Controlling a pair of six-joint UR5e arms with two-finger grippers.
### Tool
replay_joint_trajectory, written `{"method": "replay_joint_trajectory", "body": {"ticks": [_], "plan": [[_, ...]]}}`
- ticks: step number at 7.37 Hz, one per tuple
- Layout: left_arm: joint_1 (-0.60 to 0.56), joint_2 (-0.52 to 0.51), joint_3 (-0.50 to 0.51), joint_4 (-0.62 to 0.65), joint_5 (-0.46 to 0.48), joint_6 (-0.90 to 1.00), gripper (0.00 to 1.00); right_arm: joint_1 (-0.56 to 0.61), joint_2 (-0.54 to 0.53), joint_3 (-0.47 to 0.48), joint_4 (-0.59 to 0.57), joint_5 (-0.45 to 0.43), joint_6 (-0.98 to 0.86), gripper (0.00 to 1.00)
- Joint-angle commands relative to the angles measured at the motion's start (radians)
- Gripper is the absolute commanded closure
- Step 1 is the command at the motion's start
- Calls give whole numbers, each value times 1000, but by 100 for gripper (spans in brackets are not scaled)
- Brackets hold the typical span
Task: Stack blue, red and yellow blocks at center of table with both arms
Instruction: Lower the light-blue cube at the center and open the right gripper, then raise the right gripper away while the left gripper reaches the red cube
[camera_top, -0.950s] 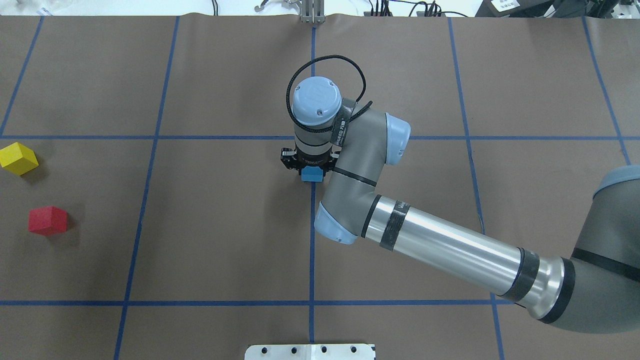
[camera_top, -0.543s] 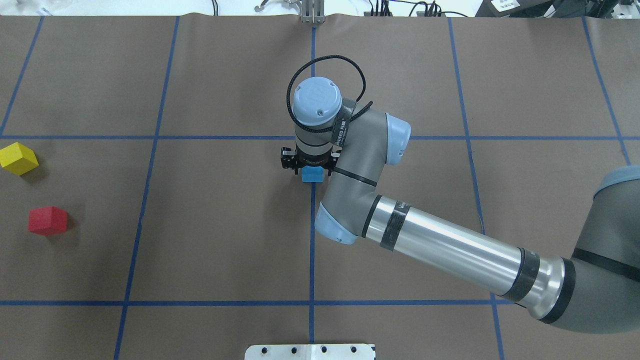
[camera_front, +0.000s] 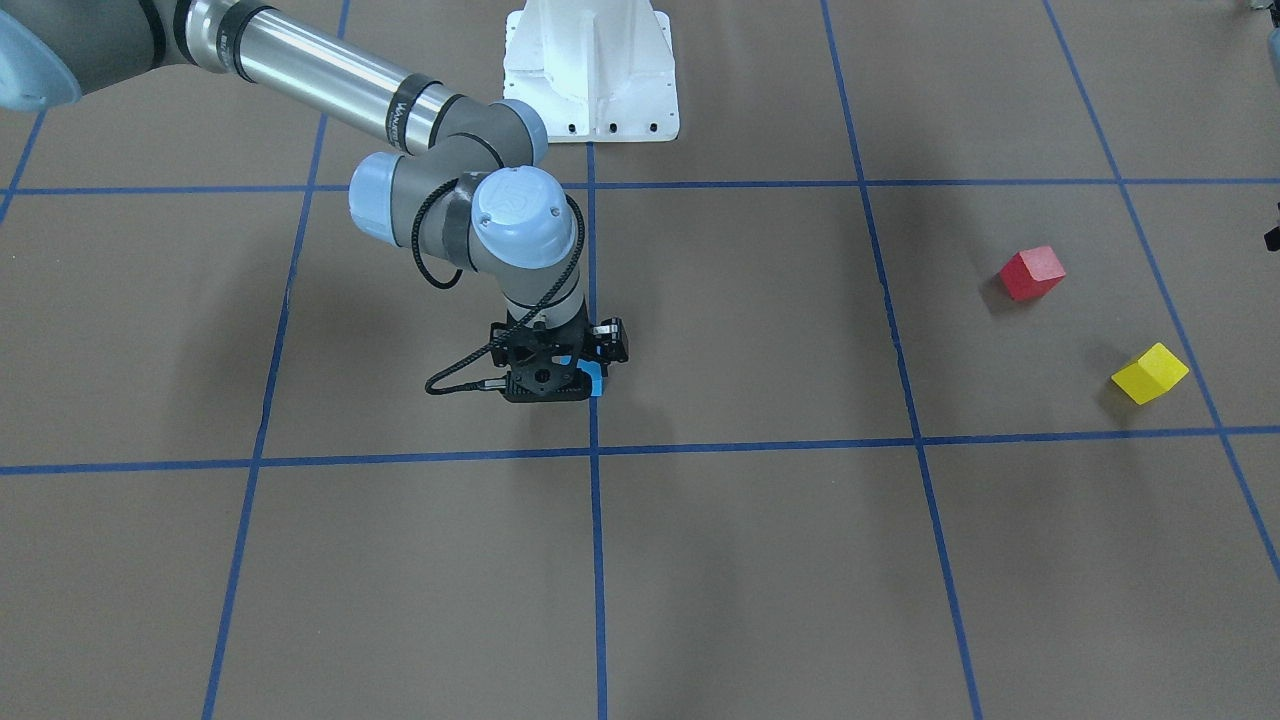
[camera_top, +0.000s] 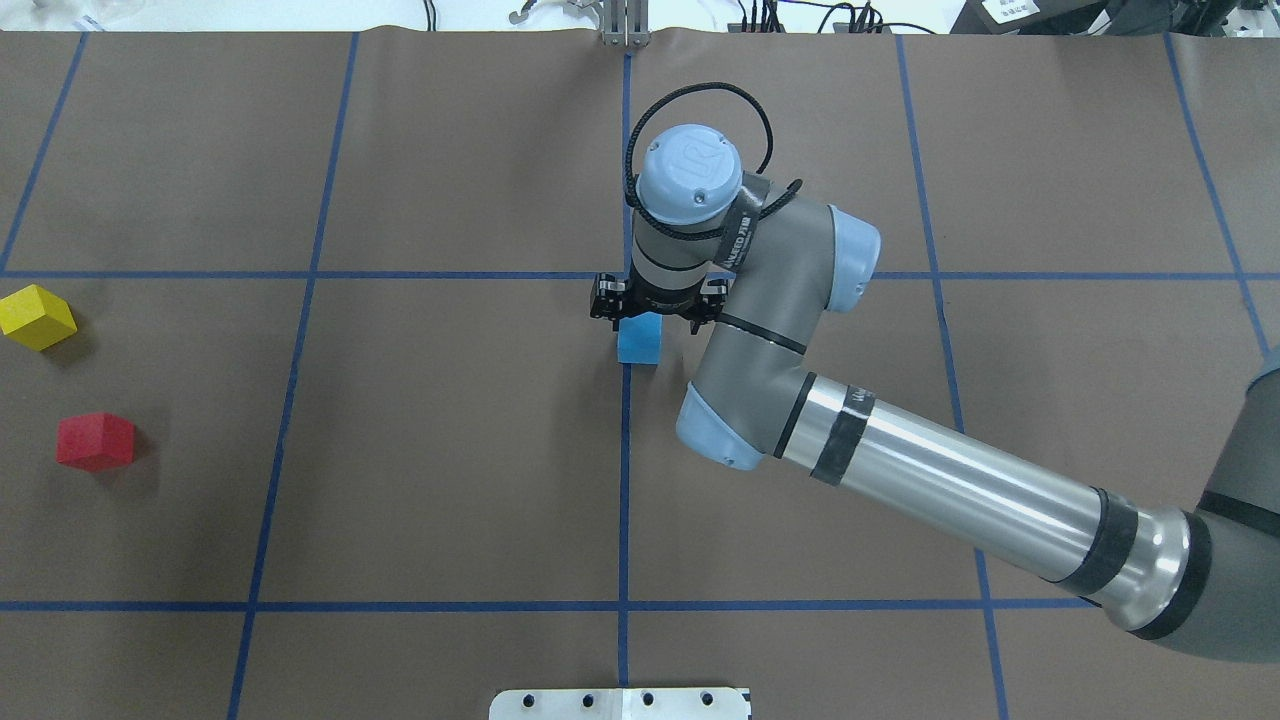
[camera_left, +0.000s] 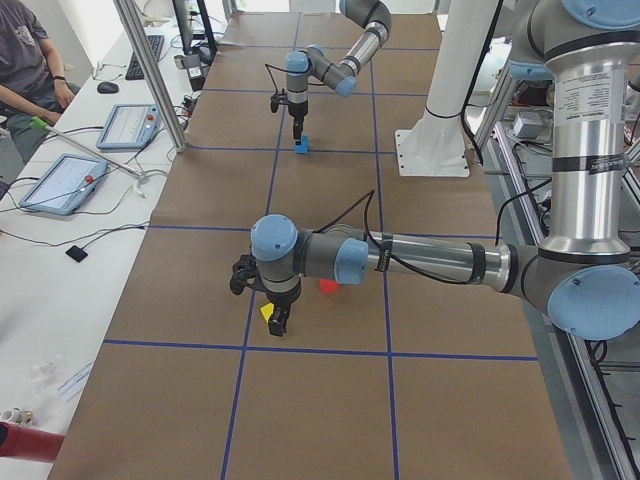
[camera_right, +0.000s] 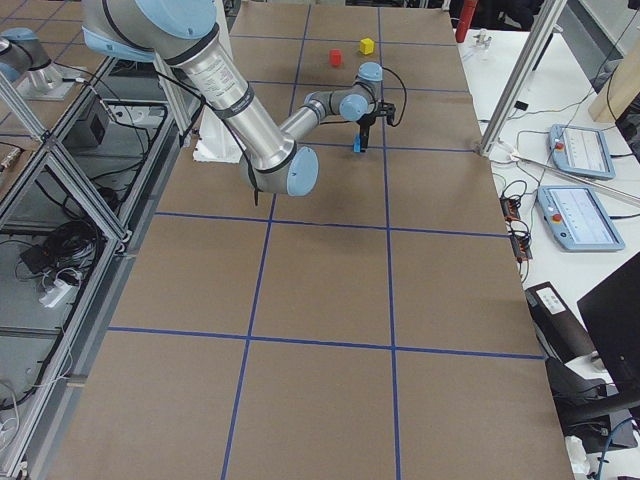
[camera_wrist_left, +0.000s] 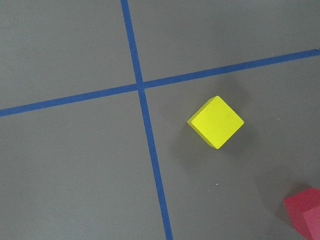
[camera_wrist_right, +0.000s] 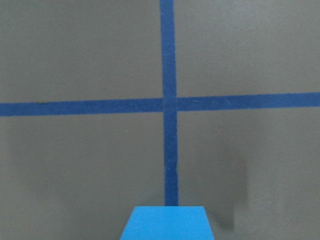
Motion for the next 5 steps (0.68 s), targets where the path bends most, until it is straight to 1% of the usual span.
{"method": "replay_joint_trajectory", "body": {"ticks": [1,2,3,4,5], "plan": [[100,-5,-12,-129,8,-295,0,87,-88,122,-43,107,-38,0],[175,5,-10,-215,11,-416,0,92,-155,218,-77,109,-53,0],[197,5,-10,-229,14,-435,0,100,-178,254,-87,109,-61,0],[228,4,-10,-230,26,-461,0,126,-183,262,-120,119,-63,0],[301,4,-16,-263,93,-574,0,175,-249,326,-125,156,-63,0]]}}
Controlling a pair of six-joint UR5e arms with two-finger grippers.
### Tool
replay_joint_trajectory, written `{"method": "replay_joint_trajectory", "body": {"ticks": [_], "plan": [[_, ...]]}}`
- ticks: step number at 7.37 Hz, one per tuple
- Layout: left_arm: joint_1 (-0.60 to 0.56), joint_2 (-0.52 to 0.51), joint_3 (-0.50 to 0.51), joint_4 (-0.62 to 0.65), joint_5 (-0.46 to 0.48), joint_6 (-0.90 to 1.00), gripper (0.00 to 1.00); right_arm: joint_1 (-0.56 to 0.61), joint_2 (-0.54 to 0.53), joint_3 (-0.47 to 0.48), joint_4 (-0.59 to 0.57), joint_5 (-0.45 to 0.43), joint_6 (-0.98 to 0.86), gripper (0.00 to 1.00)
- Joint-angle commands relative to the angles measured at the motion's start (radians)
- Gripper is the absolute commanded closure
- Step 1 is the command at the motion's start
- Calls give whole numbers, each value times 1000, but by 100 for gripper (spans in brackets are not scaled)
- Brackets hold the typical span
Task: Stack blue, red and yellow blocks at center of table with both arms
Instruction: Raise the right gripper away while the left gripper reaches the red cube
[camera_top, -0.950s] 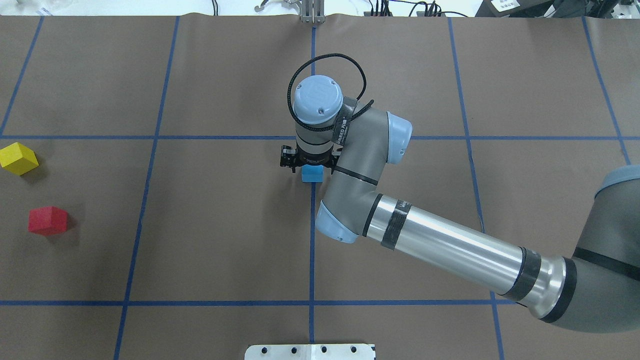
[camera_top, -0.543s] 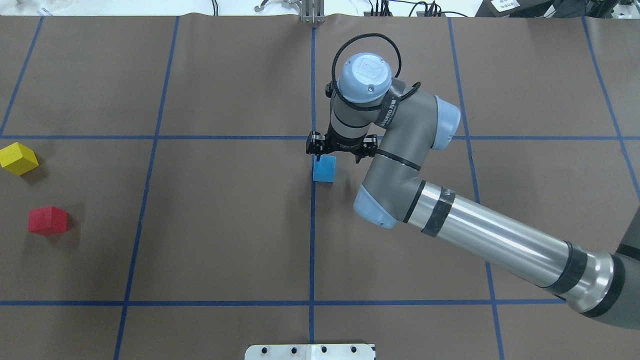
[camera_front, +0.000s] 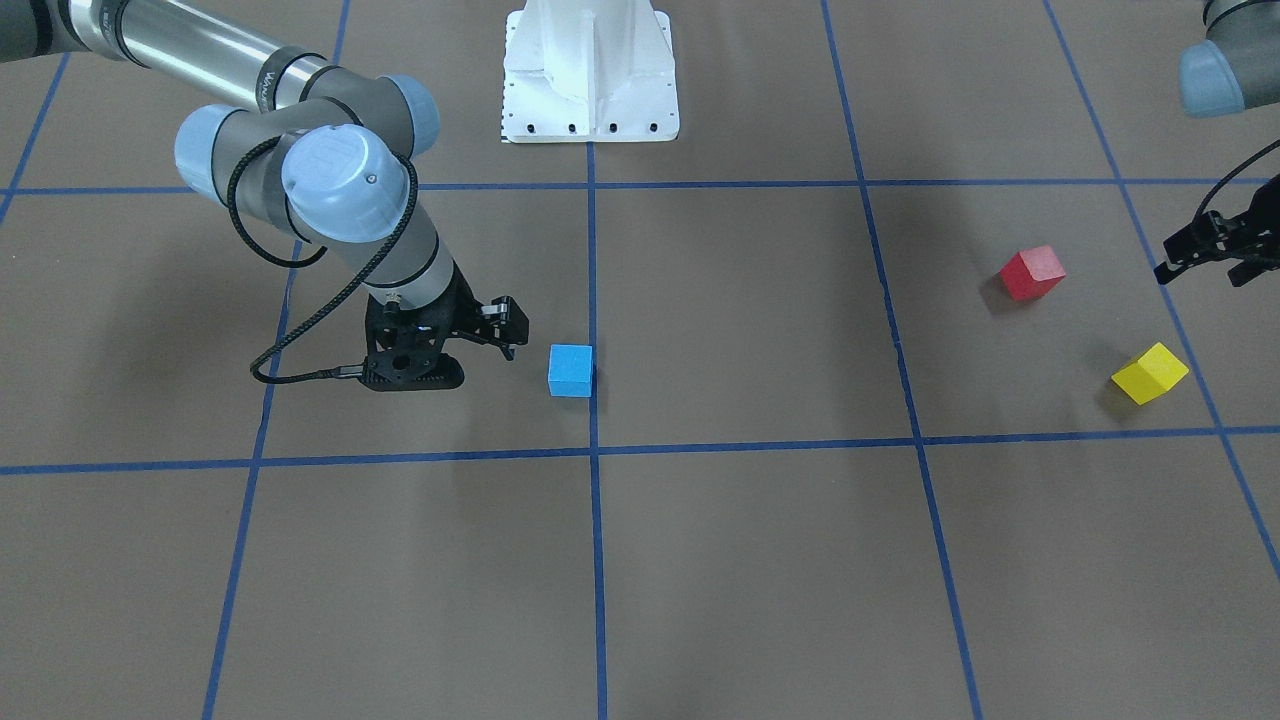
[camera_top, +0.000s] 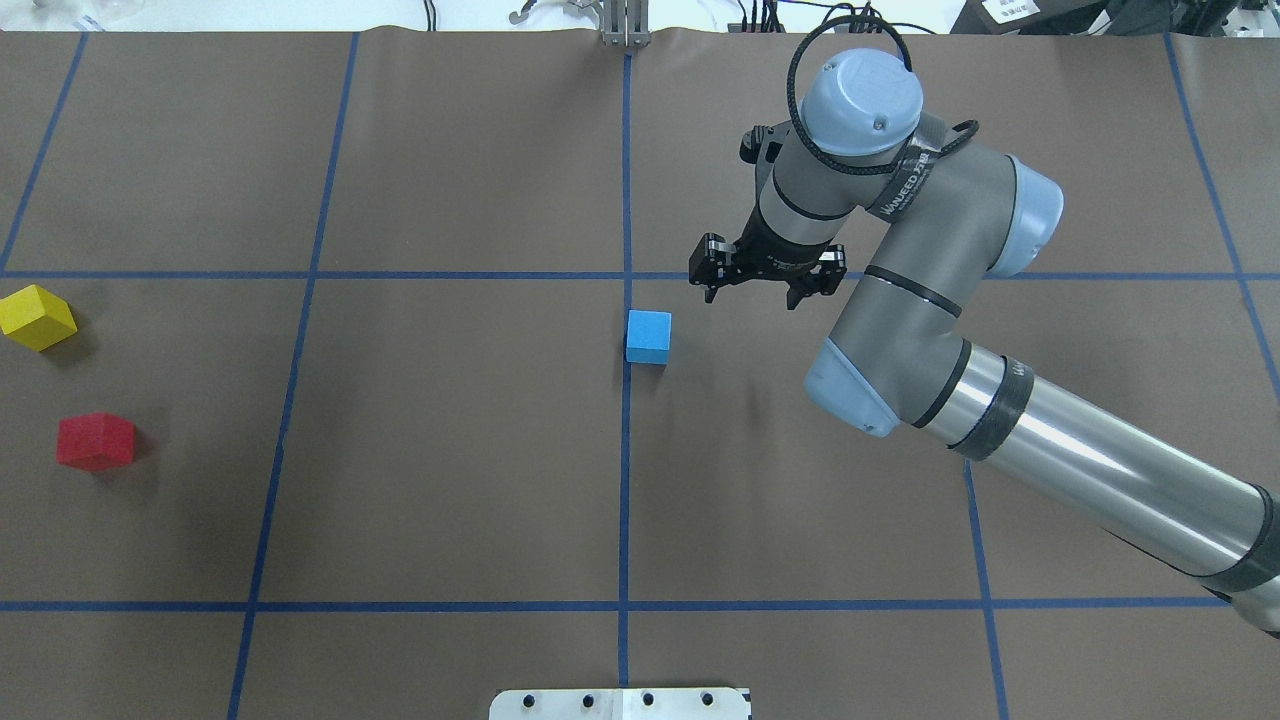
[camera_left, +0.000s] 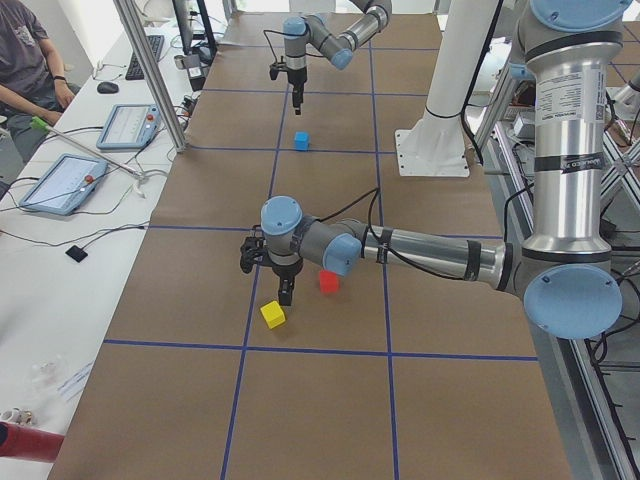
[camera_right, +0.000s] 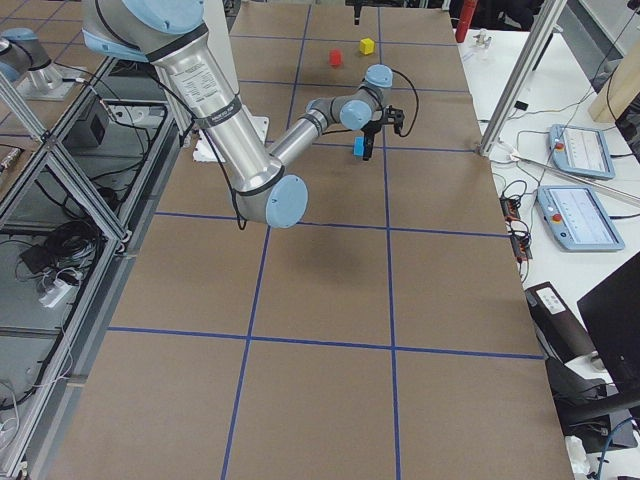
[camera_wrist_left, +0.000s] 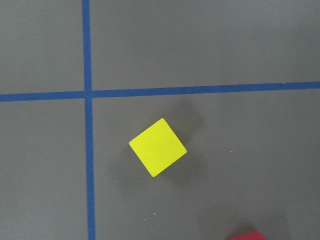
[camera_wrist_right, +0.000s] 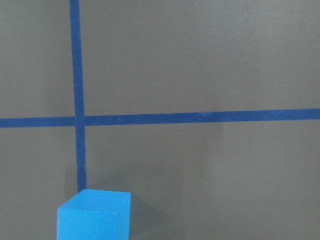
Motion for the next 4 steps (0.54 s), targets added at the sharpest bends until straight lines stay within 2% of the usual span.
{"method": "replay_joint_trajectory", "body": {"ticks": [1,2,4], "plan": [[180,0,-5,-128,111,-262,0,107,-163,155,-18,73,-37,0],[251,17,-5,-197,163,-386,0,155,-237,199,-18,92,-135,0],[293,32,-6,-208,150,-517,0,187,-328,228,-12,95,-238,0]]}}
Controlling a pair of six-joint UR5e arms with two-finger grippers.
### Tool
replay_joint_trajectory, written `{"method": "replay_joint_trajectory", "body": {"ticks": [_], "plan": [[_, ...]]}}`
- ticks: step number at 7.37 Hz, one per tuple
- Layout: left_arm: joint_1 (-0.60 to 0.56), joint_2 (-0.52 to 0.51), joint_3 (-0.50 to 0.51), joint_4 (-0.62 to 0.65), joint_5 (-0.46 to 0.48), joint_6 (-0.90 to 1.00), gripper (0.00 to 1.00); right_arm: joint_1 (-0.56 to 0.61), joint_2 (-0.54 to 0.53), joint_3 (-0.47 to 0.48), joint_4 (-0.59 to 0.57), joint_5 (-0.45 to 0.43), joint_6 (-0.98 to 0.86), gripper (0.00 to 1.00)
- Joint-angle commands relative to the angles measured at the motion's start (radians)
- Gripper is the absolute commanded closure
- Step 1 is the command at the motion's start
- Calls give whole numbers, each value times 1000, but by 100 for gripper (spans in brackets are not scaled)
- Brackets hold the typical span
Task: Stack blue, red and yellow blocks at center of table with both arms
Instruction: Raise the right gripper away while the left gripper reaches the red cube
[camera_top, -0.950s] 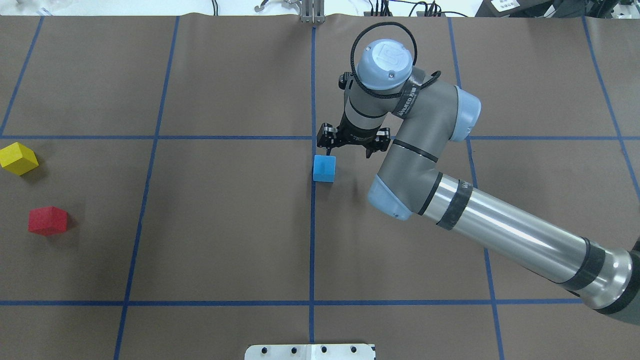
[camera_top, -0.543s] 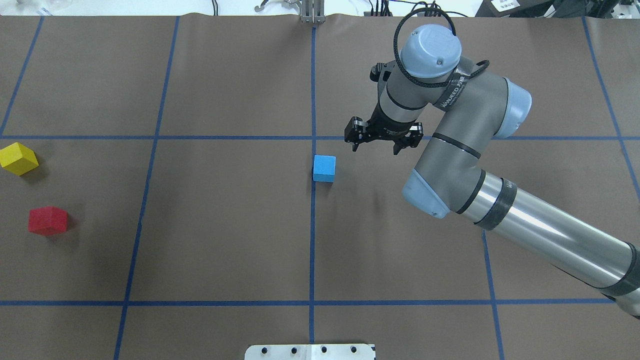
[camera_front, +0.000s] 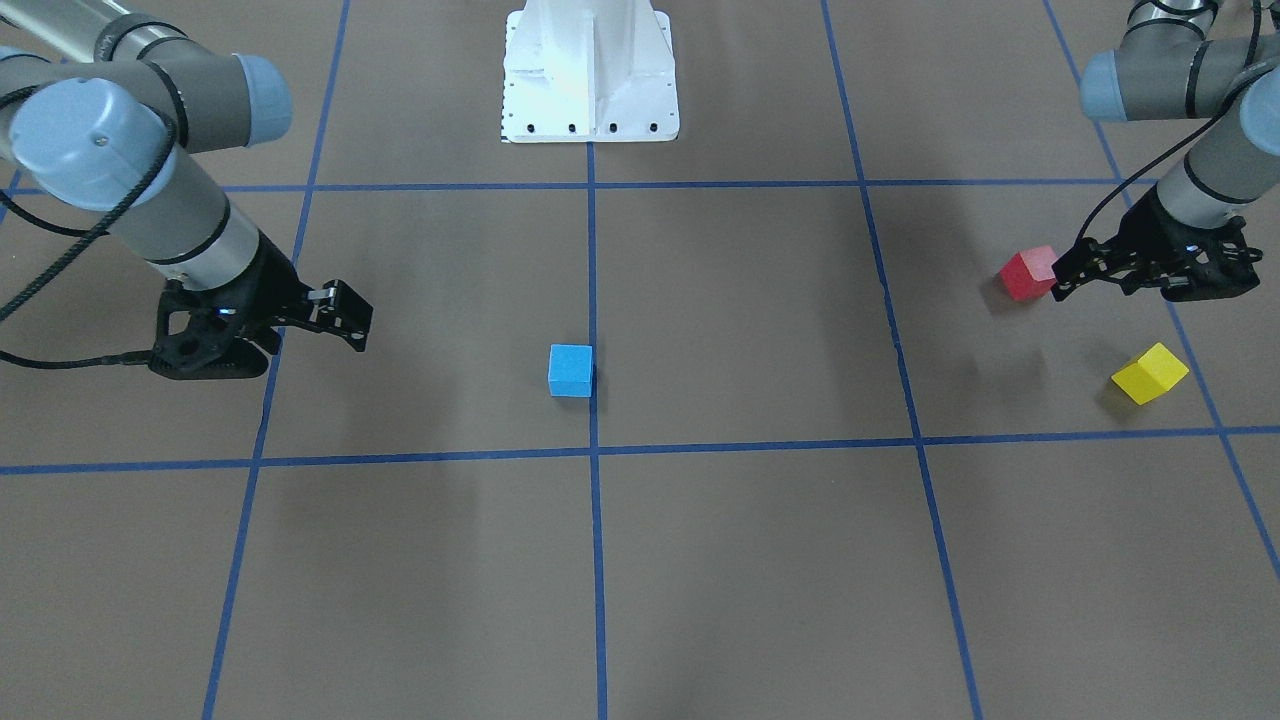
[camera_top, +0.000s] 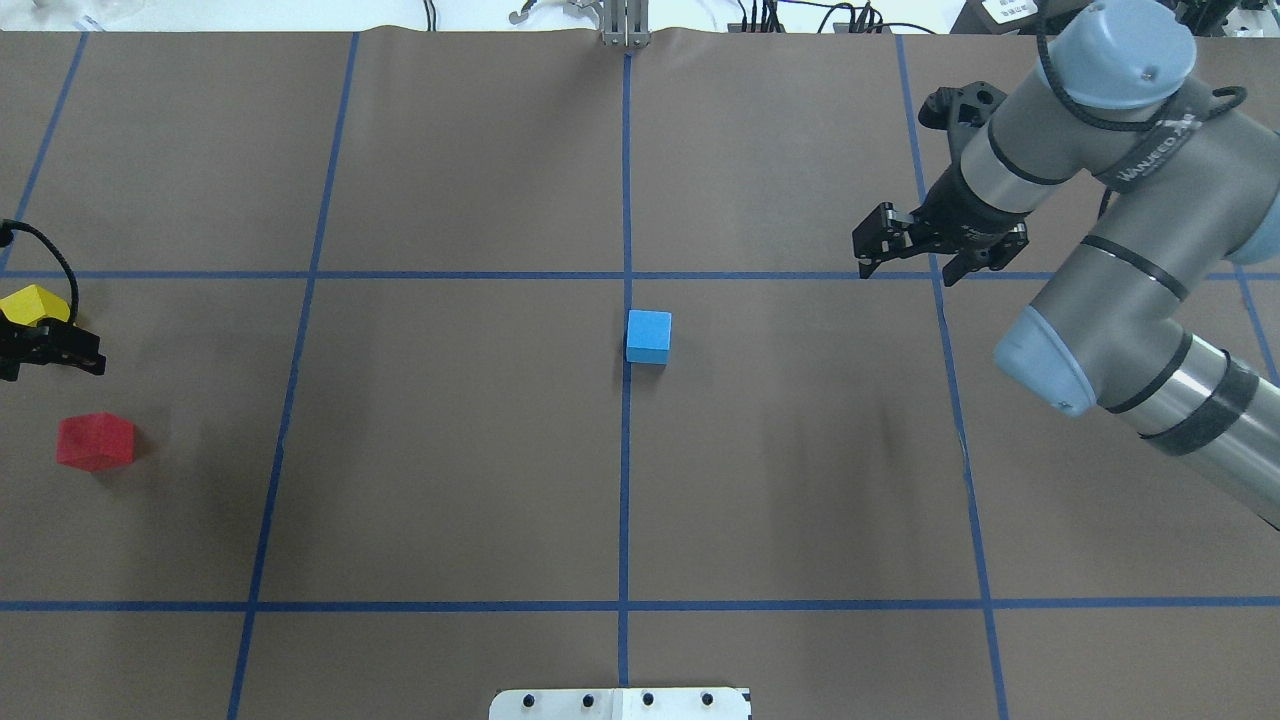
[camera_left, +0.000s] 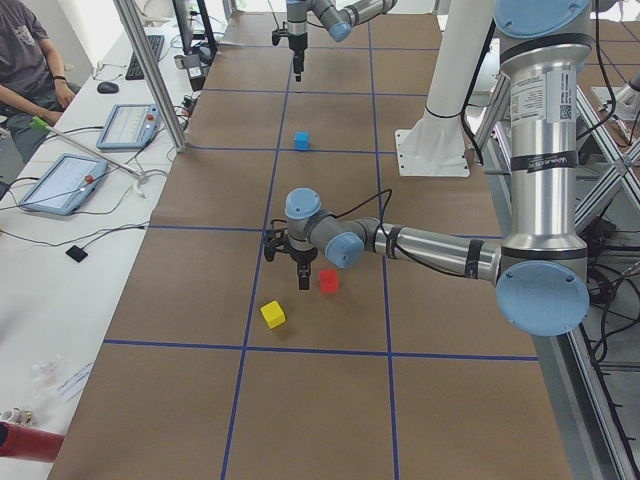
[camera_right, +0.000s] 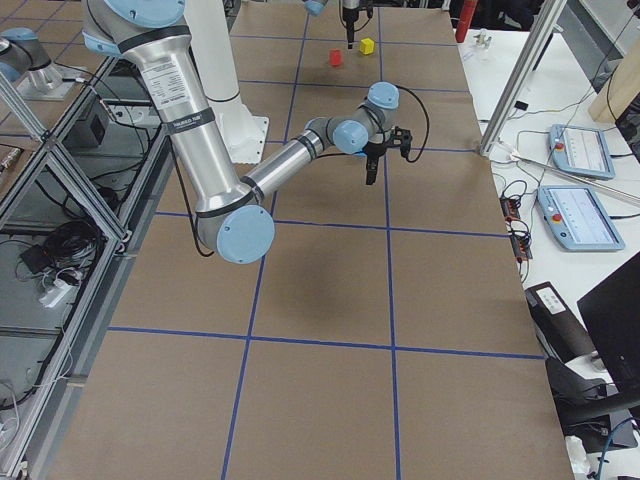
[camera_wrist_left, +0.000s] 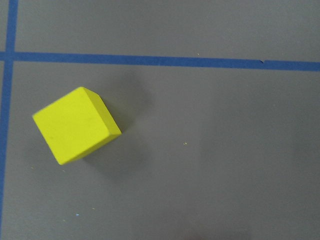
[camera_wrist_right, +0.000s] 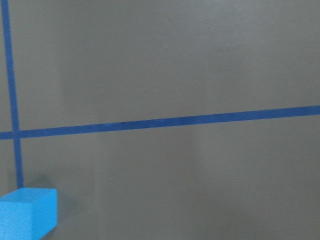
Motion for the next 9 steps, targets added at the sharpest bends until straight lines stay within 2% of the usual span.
{"method": "replay_joint_trajectory", "body": {"ticks": [1,2,4,8,9], "plan": [[88,9,0,-18,1,-180,0,24,-75,36,6,4,-61,0],[97,33,0,-30,1,-179,0,24,-83,37,6,3,-61,0],[120,99,3,-145,1,-185,0,24,-94,40,9,-11,-61,0],[177,90,16,-150,15,-200,2,24,-106,38,10,-11,-61,0],[179,89,19,-150,19,-197,14,24,-106,38,12,-11,-57,0]]}}
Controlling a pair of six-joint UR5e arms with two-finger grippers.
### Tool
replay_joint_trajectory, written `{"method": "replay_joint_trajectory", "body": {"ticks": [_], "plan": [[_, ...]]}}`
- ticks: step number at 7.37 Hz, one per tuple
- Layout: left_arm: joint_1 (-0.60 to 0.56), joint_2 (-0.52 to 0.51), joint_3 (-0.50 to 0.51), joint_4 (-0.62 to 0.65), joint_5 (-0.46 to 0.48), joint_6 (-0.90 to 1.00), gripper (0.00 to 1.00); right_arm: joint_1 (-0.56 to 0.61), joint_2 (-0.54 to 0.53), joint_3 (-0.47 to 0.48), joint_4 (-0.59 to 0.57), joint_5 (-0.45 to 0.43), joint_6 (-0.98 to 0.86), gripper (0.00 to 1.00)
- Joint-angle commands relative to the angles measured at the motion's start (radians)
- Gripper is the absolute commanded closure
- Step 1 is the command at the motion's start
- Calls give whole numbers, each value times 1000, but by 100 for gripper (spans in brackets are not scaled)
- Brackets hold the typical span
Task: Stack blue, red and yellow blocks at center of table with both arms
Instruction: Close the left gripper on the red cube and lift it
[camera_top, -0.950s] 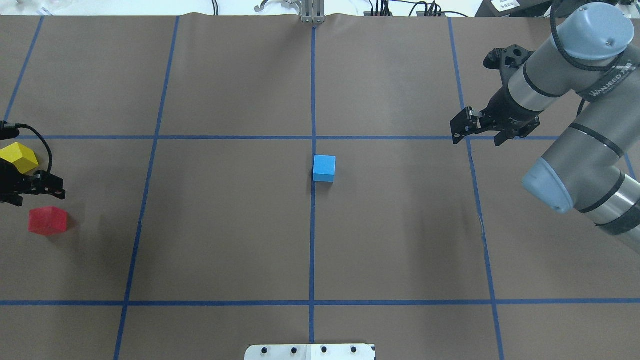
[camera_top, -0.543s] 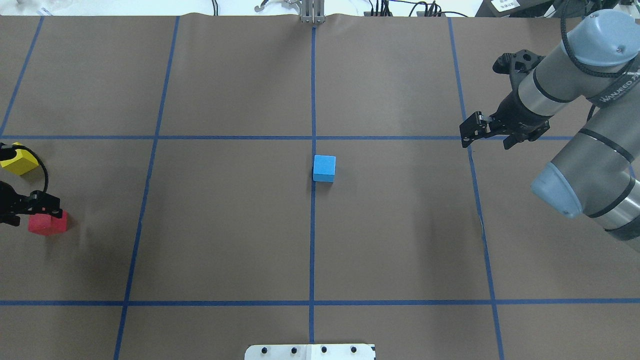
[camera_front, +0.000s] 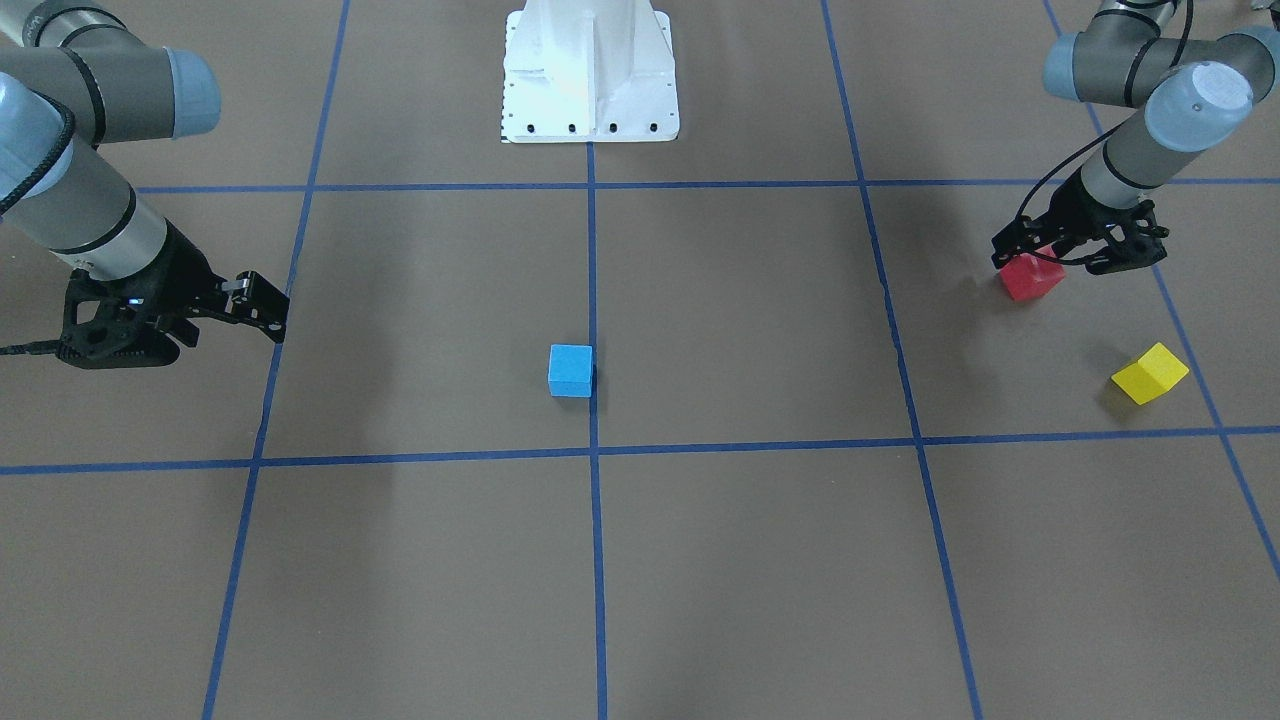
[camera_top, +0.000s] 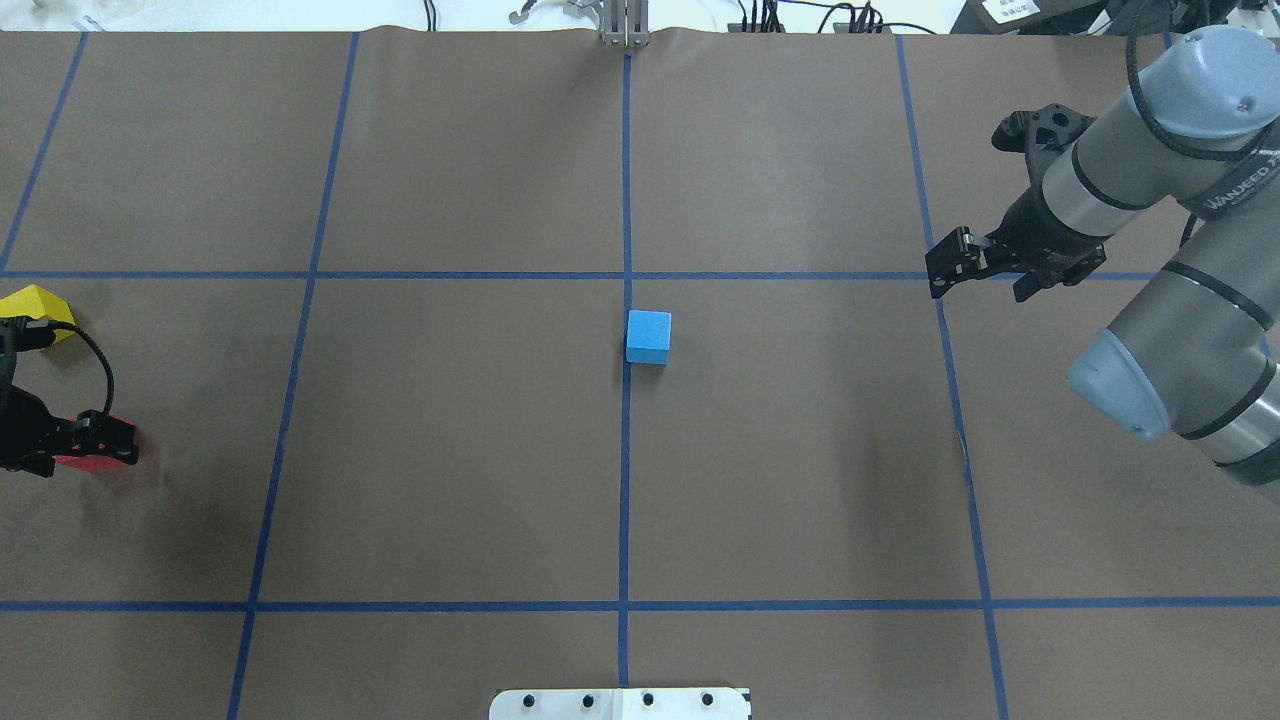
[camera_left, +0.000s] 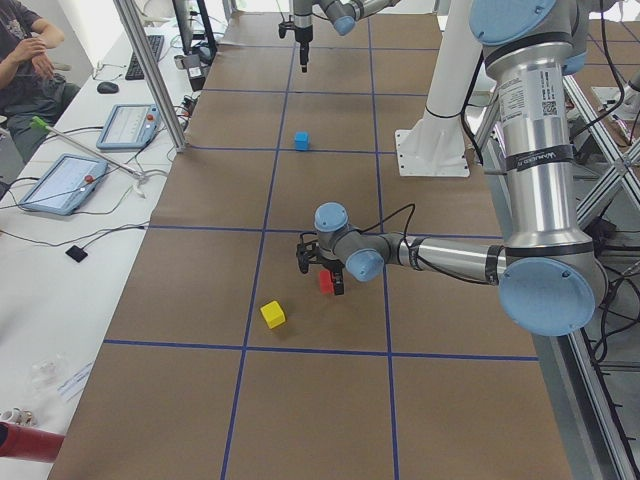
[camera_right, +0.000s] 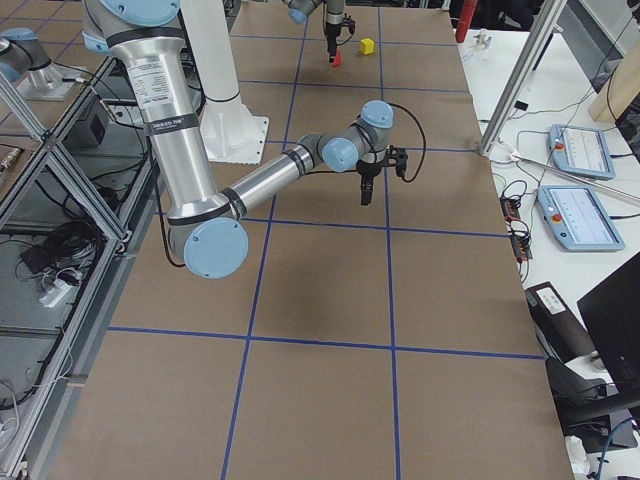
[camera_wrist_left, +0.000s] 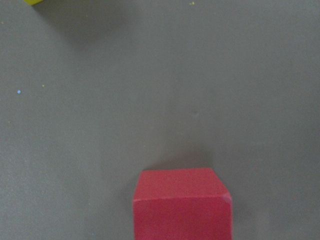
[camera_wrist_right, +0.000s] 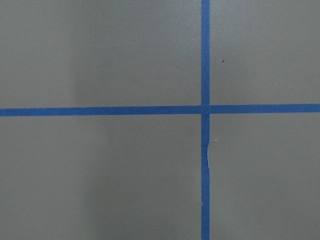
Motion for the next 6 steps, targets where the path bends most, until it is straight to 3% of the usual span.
{"method": "replay_joint_trajectory", "body": {"ticks": [1,4,5,6], "plan": [[4,-4,5,1,27,4,14,0,-4,-1,1,-2,2,0],[3,-13,10,4,30,5,15,0,-7,-1,1,-2,6,0],[3,-15,16,6,30,5,31,-2,-7,-1,1,-2,6,0],[3,-15,11,6,30,5,82,-2,-7,-1,1,-2,9,0]]}}
